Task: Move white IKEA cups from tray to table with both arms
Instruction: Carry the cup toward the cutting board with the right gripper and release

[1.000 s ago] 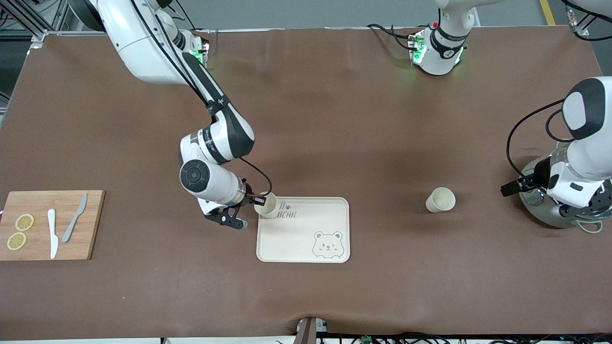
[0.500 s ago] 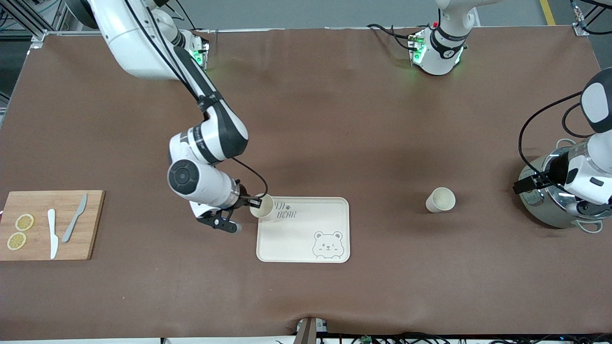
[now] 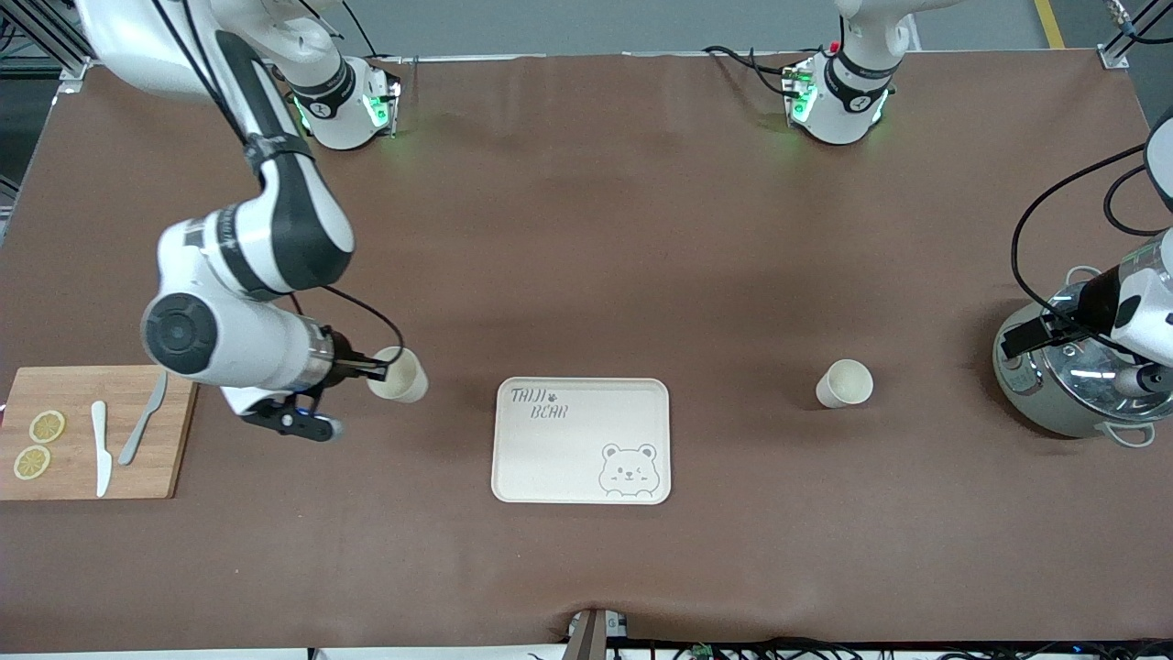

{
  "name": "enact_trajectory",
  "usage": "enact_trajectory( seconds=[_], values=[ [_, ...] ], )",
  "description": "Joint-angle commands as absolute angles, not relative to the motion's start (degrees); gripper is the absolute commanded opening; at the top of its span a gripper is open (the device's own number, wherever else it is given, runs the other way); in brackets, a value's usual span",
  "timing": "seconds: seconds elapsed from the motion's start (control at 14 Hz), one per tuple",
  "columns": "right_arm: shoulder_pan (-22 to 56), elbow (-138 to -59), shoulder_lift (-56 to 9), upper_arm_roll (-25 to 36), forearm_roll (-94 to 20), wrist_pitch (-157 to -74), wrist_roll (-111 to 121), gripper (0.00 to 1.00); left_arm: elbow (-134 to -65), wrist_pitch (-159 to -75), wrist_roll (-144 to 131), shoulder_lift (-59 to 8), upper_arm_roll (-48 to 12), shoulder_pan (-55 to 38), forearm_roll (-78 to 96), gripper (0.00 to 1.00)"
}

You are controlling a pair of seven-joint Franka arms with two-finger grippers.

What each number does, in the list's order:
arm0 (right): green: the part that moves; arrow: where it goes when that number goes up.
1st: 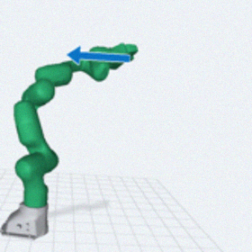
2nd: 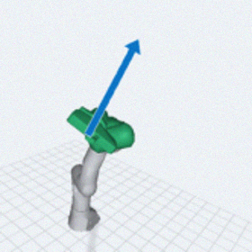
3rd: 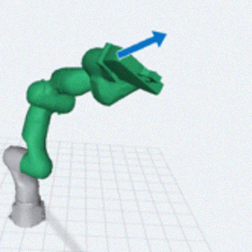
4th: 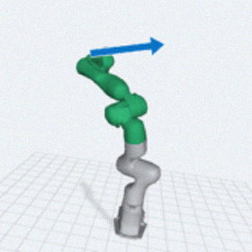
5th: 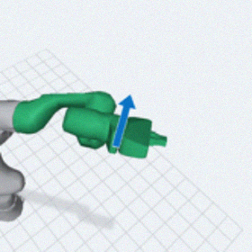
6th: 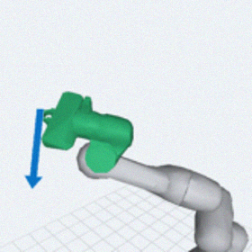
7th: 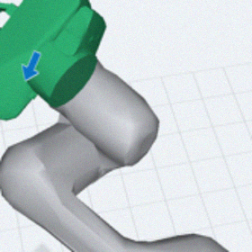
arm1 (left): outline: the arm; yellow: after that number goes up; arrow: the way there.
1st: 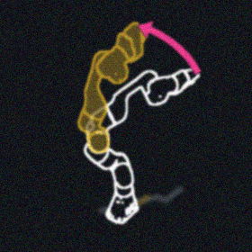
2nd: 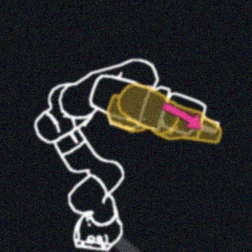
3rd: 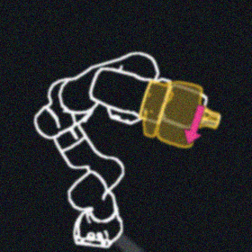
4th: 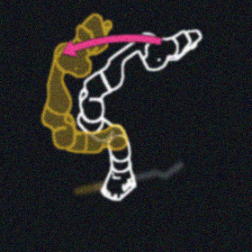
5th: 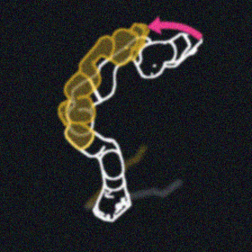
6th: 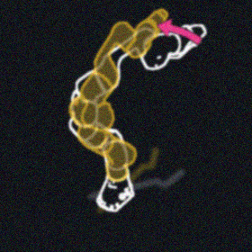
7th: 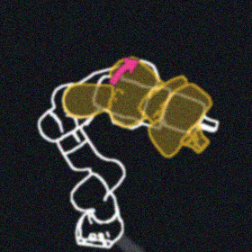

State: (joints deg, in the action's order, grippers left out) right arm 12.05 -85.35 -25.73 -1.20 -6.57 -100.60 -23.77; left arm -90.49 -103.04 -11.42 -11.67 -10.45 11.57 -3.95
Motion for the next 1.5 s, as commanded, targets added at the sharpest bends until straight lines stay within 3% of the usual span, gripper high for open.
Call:
enact_trajectory(
  seconds=[0.0,0.21,0.57,1.43],
  values=[
    [6.9,-96.9,-16.9,-2.0,-5.6,-102.0,-16.7,0.0,-90.3,-101.7,-10.2,-9.9,-10.6,11.8,-4.7,1.0],
    [-0.6,-103.9,-13.0,-2.0,-5.5,-103.6,-5.6,0.0,-88.3,-98.4,-10.2,-9.8,-10.6,11.8,-5.1,1.0],
    [-10.0,-116.9,-13.3,-2.0,-5.5,-120.1,14.8,0.0,-85.0,-97.6,-10.1,-9.8,-10.7,11.8,-5.1,1.0],
    [-13.3,-119.1,-19.9,-1.8,-1.6,-125.0,18.4,0.0,-82.2,-91.1,-9.4,-7.5,-10.9,11.9,-3.1,1.0]
  ],
)
